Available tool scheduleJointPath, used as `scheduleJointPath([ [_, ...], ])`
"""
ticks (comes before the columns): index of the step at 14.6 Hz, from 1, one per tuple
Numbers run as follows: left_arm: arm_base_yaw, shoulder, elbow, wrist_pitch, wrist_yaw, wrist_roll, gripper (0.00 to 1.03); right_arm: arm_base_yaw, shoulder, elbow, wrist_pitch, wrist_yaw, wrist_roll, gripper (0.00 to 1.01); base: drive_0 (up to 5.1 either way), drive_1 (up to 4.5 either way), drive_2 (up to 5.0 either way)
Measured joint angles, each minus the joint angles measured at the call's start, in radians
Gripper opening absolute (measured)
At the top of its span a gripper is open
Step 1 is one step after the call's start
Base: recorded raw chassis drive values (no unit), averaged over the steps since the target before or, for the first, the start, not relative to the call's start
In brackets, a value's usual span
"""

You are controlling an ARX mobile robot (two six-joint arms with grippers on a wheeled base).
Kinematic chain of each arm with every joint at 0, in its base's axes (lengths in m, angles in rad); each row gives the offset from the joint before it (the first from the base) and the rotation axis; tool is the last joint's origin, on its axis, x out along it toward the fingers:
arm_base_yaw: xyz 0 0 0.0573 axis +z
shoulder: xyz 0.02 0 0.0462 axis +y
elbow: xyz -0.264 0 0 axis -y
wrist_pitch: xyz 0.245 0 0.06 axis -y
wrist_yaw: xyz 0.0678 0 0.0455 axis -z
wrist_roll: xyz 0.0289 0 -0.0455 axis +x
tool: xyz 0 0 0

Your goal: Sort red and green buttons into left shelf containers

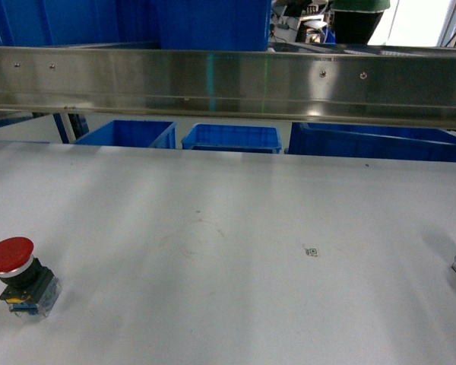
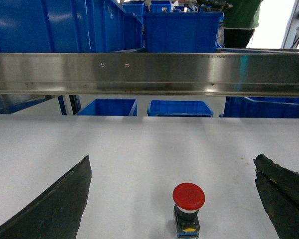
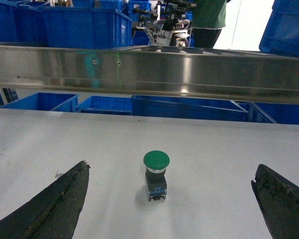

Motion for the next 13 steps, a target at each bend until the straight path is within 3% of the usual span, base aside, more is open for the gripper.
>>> scheduleJointPath([
  [13, 0.000, 0.000, 0.000, 0.000, 0.000, 0.000, 0.98, 0.000, 0.000, 0.000, 0.000, 0.000, 0.000, 0.98, 0.0, 0.00, 0.0],
])
